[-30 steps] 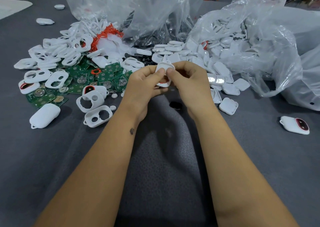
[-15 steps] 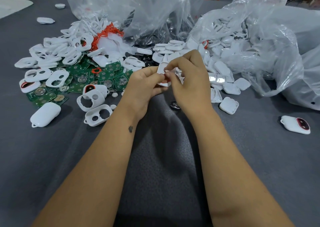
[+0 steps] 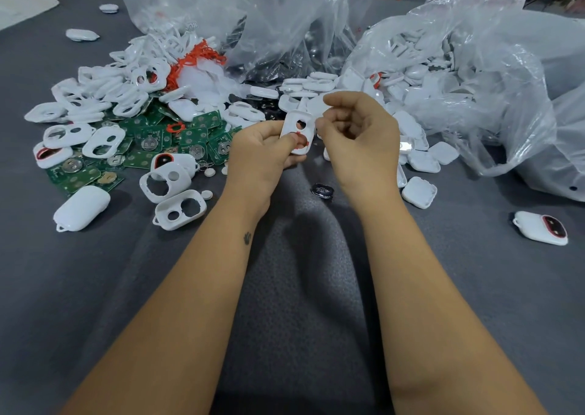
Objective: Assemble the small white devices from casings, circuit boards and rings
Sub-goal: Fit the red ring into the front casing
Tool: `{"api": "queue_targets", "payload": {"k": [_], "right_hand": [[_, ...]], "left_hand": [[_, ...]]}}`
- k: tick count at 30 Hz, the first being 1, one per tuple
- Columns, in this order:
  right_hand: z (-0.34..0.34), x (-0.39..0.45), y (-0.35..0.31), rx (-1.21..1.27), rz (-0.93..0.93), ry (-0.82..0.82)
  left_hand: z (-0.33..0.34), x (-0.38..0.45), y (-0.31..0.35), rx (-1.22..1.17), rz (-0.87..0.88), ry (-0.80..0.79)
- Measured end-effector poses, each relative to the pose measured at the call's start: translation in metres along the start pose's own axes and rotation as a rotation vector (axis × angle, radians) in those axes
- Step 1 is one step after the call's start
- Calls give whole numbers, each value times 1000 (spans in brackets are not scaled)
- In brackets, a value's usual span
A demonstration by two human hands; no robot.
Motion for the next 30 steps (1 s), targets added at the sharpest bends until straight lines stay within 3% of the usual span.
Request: {"api": "queue_targets", "payload": {"k": [8,24,30], "right_hand": [[1,2,6,-236,-60,-34],[5,3,11,-354,-38,-89],[3,4,13,-384,-23,-27]], "left_hand": [[2,-3,2,49,31,-38],[2,-4,0,68,79,-99],[4,-5,0,79,96,-133]]}}
Point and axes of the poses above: each hand's wrist, its own x-axis towards the middle knuckle, its own z-axis out of the palm, y = z × x, the point moved 6 cm from there along x, towards the middle knuckle, and after that the axes turned 3 degrees about z, right-handed, at the moved point
